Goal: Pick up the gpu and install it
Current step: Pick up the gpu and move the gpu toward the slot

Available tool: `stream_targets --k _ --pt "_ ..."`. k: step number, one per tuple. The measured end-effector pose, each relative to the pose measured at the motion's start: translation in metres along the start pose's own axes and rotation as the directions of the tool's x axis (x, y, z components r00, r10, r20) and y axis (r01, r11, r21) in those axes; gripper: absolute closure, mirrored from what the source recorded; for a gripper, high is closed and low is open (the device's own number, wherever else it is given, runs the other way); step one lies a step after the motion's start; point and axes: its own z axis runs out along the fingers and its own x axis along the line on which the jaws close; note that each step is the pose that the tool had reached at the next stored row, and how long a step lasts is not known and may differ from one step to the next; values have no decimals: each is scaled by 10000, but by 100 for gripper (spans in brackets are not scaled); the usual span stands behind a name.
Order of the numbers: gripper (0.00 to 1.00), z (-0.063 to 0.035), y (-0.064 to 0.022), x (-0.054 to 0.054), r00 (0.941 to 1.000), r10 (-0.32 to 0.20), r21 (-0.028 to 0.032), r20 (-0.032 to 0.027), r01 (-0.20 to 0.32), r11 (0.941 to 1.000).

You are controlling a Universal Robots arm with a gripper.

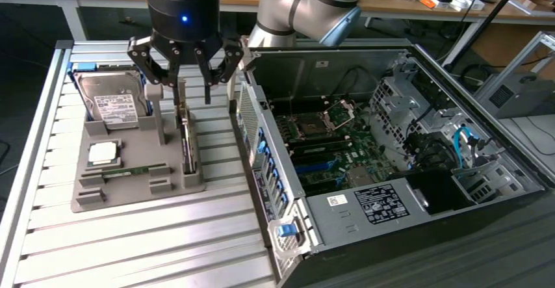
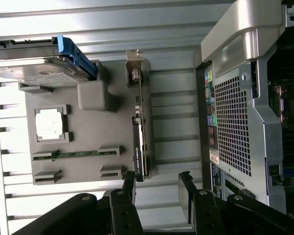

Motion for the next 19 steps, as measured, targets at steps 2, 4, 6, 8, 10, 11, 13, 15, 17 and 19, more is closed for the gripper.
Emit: stream_targets --k 2,4,6,8,10,11,13,15,17,19 --pt "52 5 0 0 10000 0 0 0 0 10000" --pt "52 11 -1 0 10000 0 0 0 0 10000" --pt "52 18 -1 1 10000 0 0 0 0 10000" --pt "52 22 -1 1 10000 0 0 0 0 10000" --pt "52 26 -1 1 10000 0 0 0 0 10000" --pt "52 29 -1 1 10000 0 0 0 0 10000" --pt "52 33 -1 1 10000 0 0 0 0 10000" --pt "52 38 -2 1 10000 0 0 0 0 10000" --pt "52 42 -2 1 10000 0 0 0 0 10000" --pt "52 46 -2 1 10000 0 0 0 0 10000"
